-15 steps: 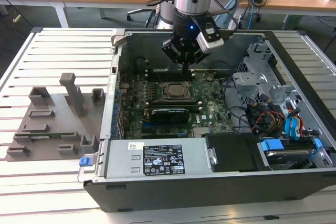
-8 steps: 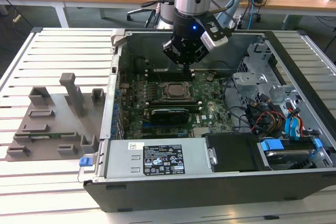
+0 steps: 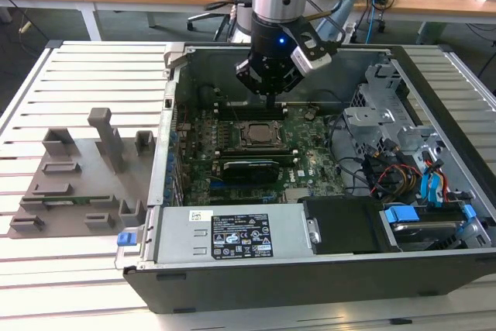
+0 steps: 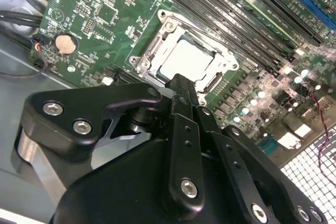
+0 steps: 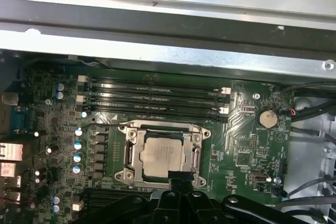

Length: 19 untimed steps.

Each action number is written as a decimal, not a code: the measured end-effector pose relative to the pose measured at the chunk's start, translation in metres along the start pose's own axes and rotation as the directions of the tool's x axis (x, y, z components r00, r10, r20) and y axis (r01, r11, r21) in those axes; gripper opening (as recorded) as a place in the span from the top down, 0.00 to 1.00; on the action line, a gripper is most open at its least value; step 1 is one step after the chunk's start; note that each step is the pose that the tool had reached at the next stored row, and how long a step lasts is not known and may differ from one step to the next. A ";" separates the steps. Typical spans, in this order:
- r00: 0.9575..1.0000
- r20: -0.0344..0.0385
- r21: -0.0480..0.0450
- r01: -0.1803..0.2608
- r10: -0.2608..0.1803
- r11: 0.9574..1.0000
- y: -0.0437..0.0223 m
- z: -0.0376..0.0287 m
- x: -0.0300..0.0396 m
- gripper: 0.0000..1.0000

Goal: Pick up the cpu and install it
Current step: 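Install the first cpu locking lever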

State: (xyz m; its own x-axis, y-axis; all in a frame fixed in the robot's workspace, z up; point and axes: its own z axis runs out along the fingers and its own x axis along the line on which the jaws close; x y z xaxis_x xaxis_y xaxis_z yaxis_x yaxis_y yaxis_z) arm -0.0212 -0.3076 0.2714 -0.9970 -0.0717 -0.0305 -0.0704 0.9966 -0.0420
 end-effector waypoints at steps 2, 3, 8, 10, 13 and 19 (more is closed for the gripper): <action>1.000 0.000 0.000 0.000 0.000 1.000 0.0003 0.0000 0.0044 0.89; 1.000 0.000 0.000 0.000 0.000 1.000 0.0004 -0.0001 0.0063 0.89; 1.000 0.000 0.000 0.000 0.000 1.000 0.0012 -0.0002 0.0162 0.89; 1.000 0.000 0.000 0.000 0.000 1.000 0.0013 -0.0003 0.0186 0.89; 1.000 0.000 0.000 0.000 0.000 1.000 0.0017 -0.0003 0.0234 0.89; 1.000 0.000 0.000 0.000 0.000 1.000 0.0021 -0.0004 0.0303 0.89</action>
State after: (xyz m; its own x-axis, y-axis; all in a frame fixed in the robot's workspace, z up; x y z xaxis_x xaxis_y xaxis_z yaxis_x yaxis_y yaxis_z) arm -0.0516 -0.3076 0.2708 -0.9970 -0.0718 -0.0305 -0.0705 0.9966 -0.0421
